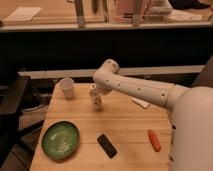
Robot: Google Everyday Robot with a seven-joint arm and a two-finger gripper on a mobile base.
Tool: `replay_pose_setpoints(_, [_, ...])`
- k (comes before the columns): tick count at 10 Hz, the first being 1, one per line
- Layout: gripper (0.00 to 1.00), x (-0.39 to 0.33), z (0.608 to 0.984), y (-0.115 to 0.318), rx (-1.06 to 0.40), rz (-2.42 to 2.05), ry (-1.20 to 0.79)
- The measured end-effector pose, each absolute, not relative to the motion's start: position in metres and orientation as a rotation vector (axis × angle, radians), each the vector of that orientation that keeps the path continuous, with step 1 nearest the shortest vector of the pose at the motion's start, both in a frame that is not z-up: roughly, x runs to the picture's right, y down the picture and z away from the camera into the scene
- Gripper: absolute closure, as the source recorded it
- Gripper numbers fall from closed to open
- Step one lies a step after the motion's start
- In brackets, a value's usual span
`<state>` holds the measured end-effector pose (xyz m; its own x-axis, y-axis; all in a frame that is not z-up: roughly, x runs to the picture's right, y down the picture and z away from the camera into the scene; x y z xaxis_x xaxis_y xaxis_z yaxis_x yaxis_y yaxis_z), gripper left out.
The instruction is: Knock the bottle over
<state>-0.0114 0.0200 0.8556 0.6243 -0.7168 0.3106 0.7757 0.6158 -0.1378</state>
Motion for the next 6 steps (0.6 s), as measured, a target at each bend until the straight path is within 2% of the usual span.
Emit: replay_pose_setpoints(6, [1.00,-0.0135,0.8569,0.0209,-0.265,-0.864,-0.238])
